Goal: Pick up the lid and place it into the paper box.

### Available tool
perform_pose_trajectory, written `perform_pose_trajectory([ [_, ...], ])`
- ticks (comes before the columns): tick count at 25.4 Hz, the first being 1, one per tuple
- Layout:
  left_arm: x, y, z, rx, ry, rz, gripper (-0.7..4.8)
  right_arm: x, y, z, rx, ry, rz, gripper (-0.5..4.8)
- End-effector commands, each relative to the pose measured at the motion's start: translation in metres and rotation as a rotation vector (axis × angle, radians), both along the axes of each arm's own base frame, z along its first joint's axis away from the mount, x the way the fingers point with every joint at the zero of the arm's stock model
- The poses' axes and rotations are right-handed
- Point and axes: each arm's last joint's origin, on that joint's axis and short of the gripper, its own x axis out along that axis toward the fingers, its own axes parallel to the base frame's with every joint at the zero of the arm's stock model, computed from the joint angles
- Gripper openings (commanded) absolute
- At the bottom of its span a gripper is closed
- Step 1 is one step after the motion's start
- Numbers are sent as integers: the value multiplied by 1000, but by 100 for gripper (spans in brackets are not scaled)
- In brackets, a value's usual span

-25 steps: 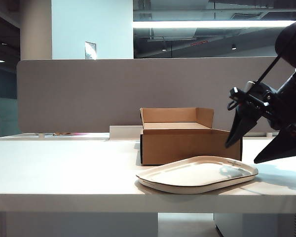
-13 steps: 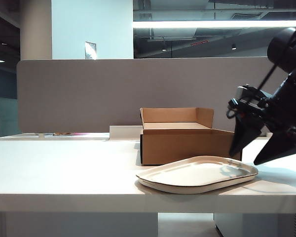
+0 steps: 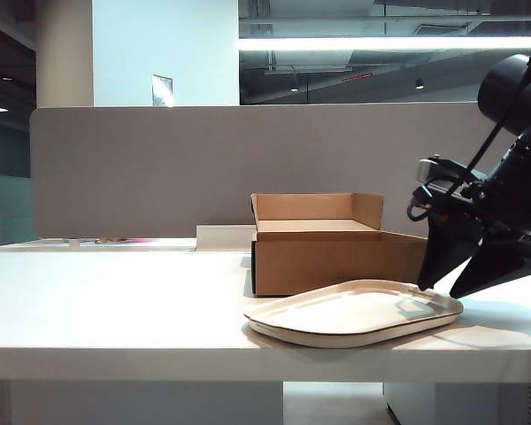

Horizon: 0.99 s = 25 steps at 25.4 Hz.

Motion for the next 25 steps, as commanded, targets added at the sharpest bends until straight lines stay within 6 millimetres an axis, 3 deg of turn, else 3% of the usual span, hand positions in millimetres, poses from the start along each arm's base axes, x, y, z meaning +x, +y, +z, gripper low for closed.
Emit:
perform_pose_trajectory([
  [1,0,0,2,0,-8,-2,-3,2,1,-1,-18,-17,21,220],
  [9,0,0,2,0,-8,-2,-3,3,5,-8,-31,3,45,214],
  [25,0,0,2,0,-8,-2,-3,2,12,-9,-61,-16,86,46],
])
